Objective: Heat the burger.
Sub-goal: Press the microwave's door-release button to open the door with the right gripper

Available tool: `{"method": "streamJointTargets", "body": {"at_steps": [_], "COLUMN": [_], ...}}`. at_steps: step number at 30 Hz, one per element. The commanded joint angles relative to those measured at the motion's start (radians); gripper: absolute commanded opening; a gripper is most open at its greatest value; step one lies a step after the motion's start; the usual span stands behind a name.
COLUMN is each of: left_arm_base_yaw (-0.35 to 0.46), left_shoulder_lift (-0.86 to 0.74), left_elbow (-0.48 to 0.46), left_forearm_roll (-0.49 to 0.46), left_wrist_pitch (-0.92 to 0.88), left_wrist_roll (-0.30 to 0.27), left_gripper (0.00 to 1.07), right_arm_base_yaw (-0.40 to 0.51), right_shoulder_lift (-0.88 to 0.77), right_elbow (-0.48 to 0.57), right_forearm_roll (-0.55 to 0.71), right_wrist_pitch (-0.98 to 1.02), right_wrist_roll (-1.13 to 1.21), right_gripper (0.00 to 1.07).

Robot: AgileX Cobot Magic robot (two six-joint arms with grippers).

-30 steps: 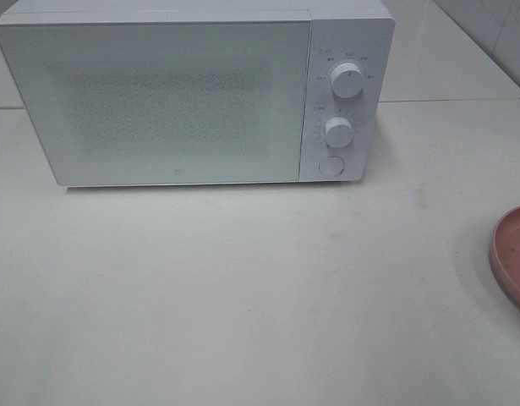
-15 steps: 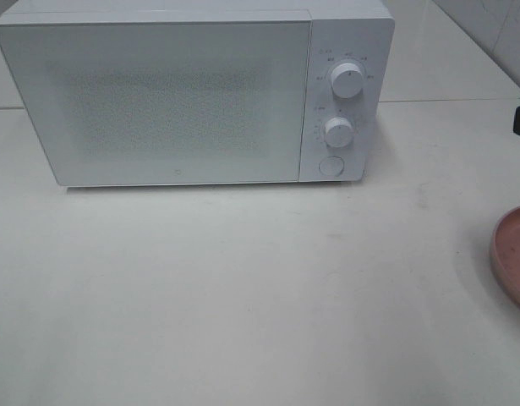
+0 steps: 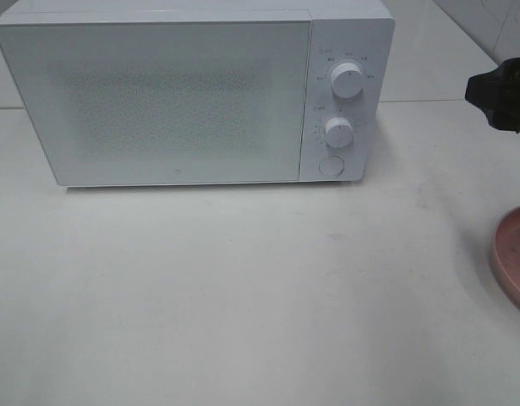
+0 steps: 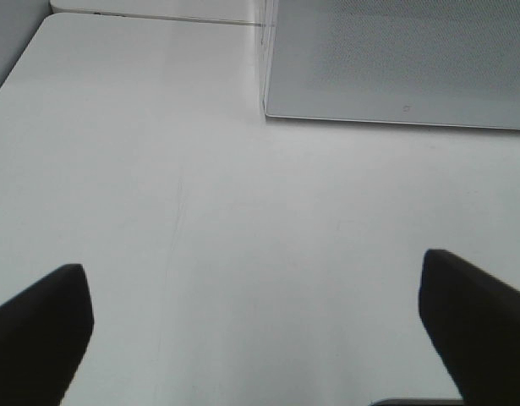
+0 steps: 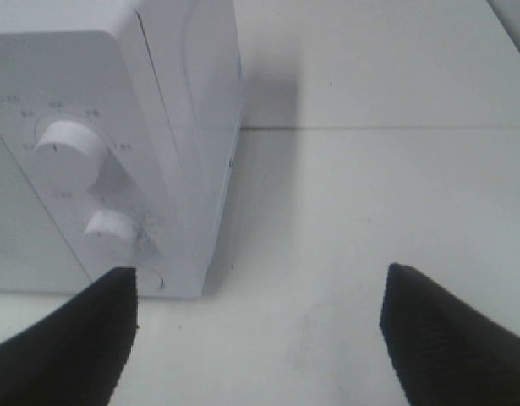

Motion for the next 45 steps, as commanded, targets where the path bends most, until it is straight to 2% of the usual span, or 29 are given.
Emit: {"method": "streamJointTargets", "body": {"at_steps": [1, 7, 8, 12, 13, 15, 16, 18, 19, 28, 32, 45], "left_arm_base_yaw": [-0.002, -0.002, -0.002, -0.002, -0.002, -0.002, -0.002, -0.002, -0.002, -0.002, -0.002, -0.002], "left_shoulder_lift": [-0.024, -0.024, -0.024, -0.024, -0.024, -0.024, -0.024, -0.024, -0.024, -0.024, -0.024, -0.024], "left_elbow": [0.002, 0.002, 0.002, 0.002, 0.002, 0.002, 0.002, 0.002, 0.002, 0.002, 0.002, 0.002], "left_forearm_roll": [-0.004, -0.004, -0.004, -0.004, -0.004, -0.004, -0.004, -0.004, -0.004, -0.004, -0.004, -0.004], "left_wrist_pitch": [-0.016, -0.016, -0.016, -0.016, -0.016, -0.016, -0.016, -0.016, -0.016, -0.016, -0.016, -0.016], "left_wrist_roll": [0.001, 0.001, 0.001, 0.001, 0.001, 0.001, 0.001, 0.001, 0.001, 0.001, 0.001, 0.001], "left_gripper": [1.02, 1.02, 1.02, 1.02, 1.02, 1.02, 1.02, 1.02, 1.02, 1.02, 1.02, 1.02], "right_arm_base_yaw": [-0.004, 0.001, 0.032, 0.091, 0.133, 0.154, 0.194, 0.210, 0.249, 0.392, 0.474, 0.659], "right_shoulder_lift": [0.031, 0.130, 0.174, 0.240, 0.281, 0.301, 0.336, 0.349, 0.379, 0.466, 0.507, 0.603], "right_elbow": [0.027, 0.102, 0.126, 0.149, 0.152, 0.152, 0.152, 0.152, 0.152, 0.152, 0.152, 0.152], "right_forearm_roll": [0.001, 0.059, 0.103, 0.164, 0.231, 0.263, 0.318, 0.341, 0.383, 0.474, 0.579, 0.772], "right_wrist_pitch": [-0.141, -0.369, -0.455, -0.553, -0.611, -0.634, -0.686, -0.705, -0.747, -0.901, -0.982, -1.099], "right_wrist_roll": [0.006, -0.019, -0.049, -0.118, -0.153, -0.165, -0.184, -0.190, -0.203, -0.218, -0.249, -0.270], "right_gripper": [0.76, 0.76, 0.76, 0.76, 0.76, 0.76, 0.76, 0.76, 0.76, 0.76, 0.76, 0.76]}}
